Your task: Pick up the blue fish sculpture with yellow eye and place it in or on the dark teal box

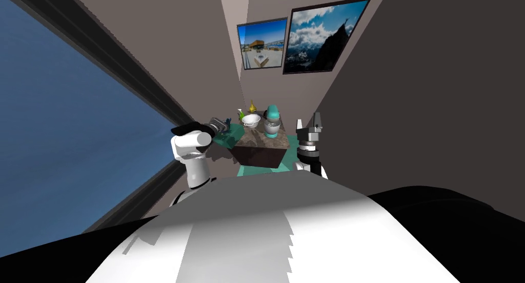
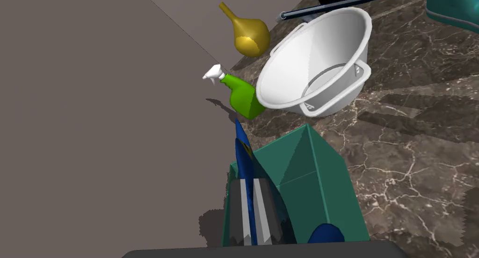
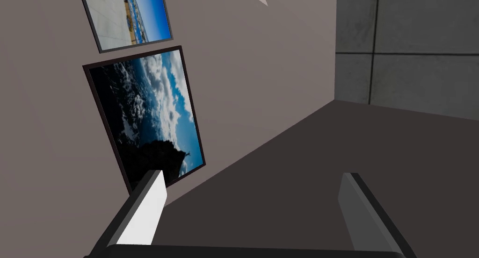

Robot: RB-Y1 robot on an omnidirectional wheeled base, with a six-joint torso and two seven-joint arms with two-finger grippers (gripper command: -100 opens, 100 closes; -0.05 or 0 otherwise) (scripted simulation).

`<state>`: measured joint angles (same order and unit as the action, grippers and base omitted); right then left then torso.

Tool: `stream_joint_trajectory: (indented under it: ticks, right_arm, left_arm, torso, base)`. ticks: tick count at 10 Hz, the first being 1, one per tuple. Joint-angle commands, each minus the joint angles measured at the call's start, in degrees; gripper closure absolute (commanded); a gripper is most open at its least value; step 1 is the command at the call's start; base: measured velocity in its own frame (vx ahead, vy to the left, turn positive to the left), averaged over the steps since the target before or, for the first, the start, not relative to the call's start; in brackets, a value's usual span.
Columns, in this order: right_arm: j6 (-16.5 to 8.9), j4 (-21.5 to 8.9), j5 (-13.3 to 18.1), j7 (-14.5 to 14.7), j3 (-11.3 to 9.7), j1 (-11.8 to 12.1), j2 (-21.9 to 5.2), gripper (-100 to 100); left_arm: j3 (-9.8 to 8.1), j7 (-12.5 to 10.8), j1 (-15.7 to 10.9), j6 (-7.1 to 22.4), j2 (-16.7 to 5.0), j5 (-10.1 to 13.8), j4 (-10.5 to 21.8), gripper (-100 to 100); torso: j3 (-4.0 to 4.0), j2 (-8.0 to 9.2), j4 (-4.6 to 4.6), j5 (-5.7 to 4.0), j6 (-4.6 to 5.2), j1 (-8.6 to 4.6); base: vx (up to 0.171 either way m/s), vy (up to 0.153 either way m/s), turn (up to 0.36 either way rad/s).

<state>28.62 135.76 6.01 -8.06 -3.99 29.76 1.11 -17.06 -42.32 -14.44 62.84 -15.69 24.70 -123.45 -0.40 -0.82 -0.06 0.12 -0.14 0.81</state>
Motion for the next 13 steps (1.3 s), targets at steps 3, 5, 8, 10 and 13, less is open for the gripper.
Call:
stream_joint_trajectory:
  ticks: [3,5,8,10,13]
  right_arm:
    - [0.0,0.0,0.0,0.0,0.0,0.0,0.0,0]
    - [0.0,0.0,0.0,0.0,-0.01,-0.01,0.01,0]
    - [0.0,-0.01,0.0,0.0,-0.02,-0.03,0.02,0]
    - [0.0,-0.01,0.0,0.0,-0.02,-0.03,0.02,0]
    - [-0.01,-0.01,0.0,0.0,-0.02,-0.04,0.02,0]
  left_arm:
    - [1.77,1.59,2.67,0.09,-1.12,-1.06,-0.25,100]
    - [1.36,1.41,2.2,0.15,-1.17,-0.79,-0.04,-100]
    - [1.34,1.4,2.18,0.14,-1.18,-0.79,-0.01,-100]
    - [1.34,1.4,2.18,0.14,-1.18,-0.79,-0.01,0]
    - [0.46,-1.92,-0.33,4.92,-2.46,-3.36,-1.91,-100]
  torso:
    - [0.04,0.07,0.03,-0.03,0.01,-0.06]
    - [0.23,0.41,0.1,-0.14,0.05,-0.54]
    - [0.56,0.94,0.24,-0.24,0.06,-0.91]
    - [0.59,0.99,0.25,-0.24,0.06,-0.93]
    - [0.64,1.07,0.27,-0.22,0.09,-0.78]
  base:
    - [0.214,0.173,-0.009]
    - [0.06,0.04,-0.001]
    - [0.003,0.002,0.0]
    - [0.0,0.0,0.0]
    - [-0.022,0.044,-0.175]
